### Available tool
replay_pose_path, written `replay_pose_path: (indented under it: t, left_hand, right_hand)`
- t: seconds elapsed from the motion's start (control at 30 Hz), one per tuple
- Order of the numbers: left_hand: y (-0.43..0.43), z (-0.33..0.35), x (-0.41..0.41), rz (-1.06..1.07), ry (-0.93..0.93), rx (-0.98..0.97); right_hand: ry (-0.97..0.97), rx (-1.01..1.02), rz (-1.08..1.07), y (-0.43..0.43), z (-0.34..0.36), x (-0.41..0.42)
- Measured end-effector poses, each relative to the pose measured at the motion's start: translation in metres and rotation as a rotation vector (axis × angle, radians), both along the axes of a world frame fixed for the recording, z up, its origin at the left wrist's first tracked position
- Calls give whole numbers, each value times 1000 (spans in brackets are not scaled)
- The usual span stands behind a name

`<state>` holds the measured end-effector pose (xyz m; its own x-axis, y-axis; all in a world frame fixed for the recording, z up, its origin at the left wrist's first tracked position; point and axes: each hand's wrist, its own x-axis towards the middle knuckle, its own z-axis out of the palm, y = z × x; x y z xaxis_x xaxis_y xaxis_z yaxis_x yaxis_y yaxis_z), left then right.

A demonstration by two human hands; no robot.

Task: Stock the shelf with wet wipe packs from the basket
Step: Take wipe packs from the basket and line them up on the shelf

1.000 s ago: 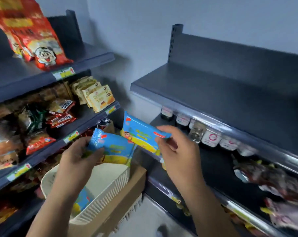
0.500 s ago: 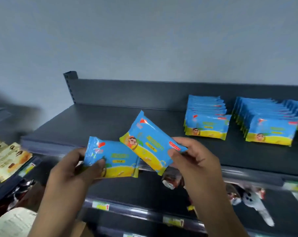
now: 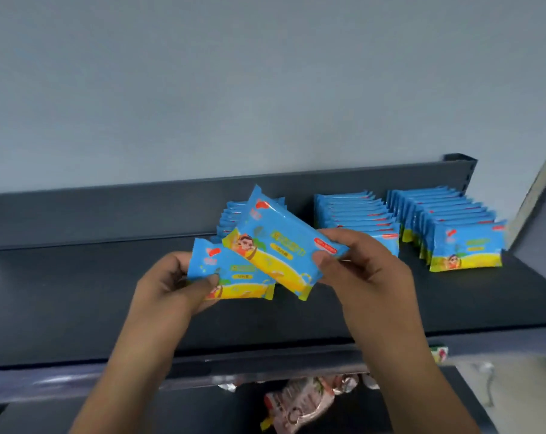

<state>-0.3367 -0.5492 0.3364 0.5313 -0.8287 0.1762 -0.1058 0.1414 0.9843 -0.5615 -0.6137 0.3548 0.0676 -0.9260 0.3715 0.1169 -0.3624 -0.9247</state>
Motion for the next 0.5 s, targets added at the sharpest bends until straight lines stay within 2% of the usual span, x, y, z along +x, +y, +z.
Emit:
replay_pose_path:
  t: [0.13,0.27,0.37,0.5]
  left_hand:
    - [-35,-10,-6,31,-263,103]
    - [-51,-20,-1,219,-511,235]
    - [-54,-21,2,245,-582,305]
    - [-54,-19,5,229,-562,361]
  right_hand:
    - [24,-14,-59,-14,-2,-21]
    - [97,-32,-117,-30,-5,-42]
    - [179,-51,-149,-43,-6,-55]
    - [376,-78,-147,-64,-10,-70]
